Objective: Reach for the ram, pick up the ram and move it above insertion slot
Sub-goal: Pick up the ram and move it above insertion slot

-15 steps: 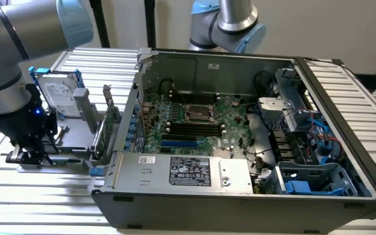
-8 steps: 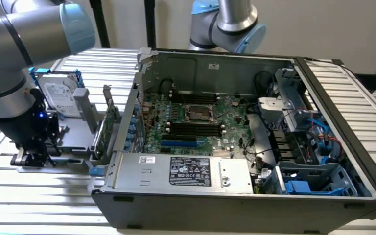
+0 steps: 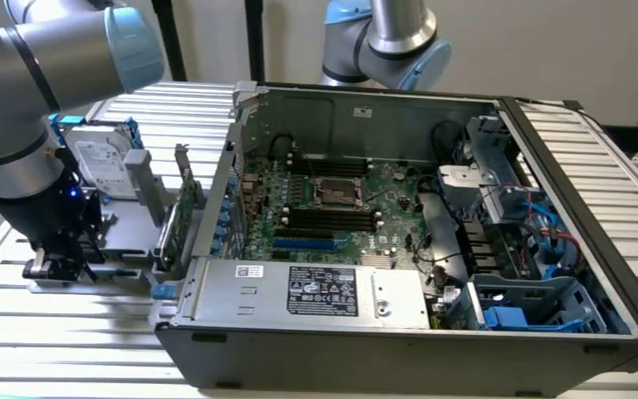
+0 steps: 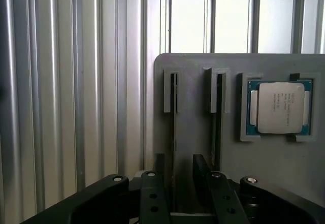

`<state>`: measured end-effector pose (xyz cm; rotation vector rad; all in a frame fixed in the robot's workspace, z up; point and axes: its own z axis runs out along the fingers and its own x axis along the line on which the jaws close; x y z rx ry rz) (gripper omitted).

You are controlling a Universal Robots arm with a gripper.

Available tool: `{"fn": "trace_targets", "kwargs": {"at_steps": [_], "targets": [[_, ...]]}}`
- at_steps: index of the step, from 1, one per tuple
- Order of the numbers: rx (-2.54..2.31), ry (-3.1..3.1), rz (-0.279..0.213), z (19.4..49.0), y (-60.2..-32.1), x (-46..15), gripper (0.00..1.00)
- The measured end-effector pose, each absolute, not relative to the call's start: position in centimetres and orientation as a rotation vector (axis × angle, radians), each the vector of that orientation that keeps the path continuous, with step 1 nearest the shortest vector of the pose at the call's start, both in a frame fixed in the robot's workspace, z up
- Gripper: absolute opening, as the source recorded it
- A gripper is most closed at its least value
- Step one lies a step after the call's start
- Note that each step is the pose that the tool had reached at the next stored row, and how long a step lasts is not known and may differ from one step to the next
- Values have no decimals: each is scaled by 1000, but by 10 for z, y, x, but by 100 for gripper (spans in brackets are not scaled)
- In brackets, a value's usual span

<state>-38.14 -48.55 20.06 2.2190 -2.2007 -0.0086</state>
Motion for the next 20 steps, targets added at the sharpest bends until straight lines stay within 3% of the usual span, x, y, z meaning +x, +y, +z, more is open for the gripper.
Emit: {"fn": "trace_targets", "kwargs": {"at_steps": [13,16,17,20], "targets": [[2240,-2176,-15,196,-486,-379,36],[2239,-2174,-17,196,-487,-379,28],[2239,-2174,-18,196,-487,-379,21],[2237,-2172,-21,196,-487,-379,21]]}}
